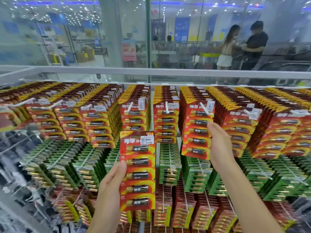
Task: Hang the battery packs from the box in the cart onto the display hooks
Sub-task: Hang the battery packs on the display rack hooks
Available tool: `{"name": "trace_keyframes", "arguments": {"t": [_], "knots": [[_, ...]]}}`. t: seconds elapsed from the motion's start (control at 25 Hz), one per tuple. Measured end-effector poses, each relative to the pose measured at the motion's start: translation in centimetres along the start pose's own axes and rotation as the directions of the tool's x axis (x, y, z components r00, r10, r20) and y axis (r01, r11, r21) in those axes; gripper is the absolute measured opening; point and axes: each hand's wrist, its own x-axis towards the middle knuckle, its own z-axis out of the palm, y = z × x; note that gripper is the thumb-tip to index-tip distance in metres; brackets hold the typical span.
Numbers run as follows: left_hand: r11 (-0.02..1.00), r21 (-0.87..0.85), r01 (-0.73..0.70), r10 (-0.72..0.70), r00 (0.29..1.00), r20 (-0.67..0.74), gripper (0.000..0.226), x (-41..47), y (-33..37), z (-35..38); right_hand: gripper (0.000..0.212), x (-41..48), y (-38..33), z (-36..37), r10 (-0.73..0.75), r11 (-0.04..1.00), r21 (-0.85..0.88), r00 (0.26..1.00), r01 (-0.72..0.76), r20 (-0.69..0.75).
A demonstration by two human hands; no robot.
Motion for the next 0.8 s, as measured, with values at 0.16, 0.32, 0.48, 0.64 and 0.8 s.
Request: {"name": "trace_keyframes", "arguments": {"t": [0.16, 0.32, 0.48, 0.64, 0.8], "knots": [[0.994, 0.074, -0.077, 0.078, 0.997, -0.007, 0.051, 0.6, 1.7, -0.7, 0.015, 1.0, 0.5, 0.4, 0.001, 1.000, 0.020, 1.000, -0.001, -0.002], [0.984, 0.093, -0.151, 0.151, 0.989, 0.014, 0.055, 1.7, 3.6, -0.7, 0.044, 1.4, 1.3, 0.8, -0.015, 1.000, -0.011, 0.999, 0.014, -0.030], [0.975, 0.115, -0.189, 0.191, 0.982, -0.009, 0.042, 2.8, 4.2, -0.3, 0.016, 1.8, 1.6, 0.1, -0.025, 1.000, -0.005, 1.000, 0.025, 0.005], [0.978, 0.109, -0.177, 0.179, 0.984, -0.010, 0.048, 3.6, 4.3, -0.6, 0.040, 1.8, 1.7, 0.1, -0.033, 0.998, -0.056, 0.999, 0.031, -0.033], [0.968, 0.159, -0.196, 0.193, 0.981, 0.029, 0.044, 4.6, 4.8, -0.3, 0.013, 1.4, 1.8, -0.1, -0.047, 0.997, -0.067, 0.998, 0.045, -0.029]]}}
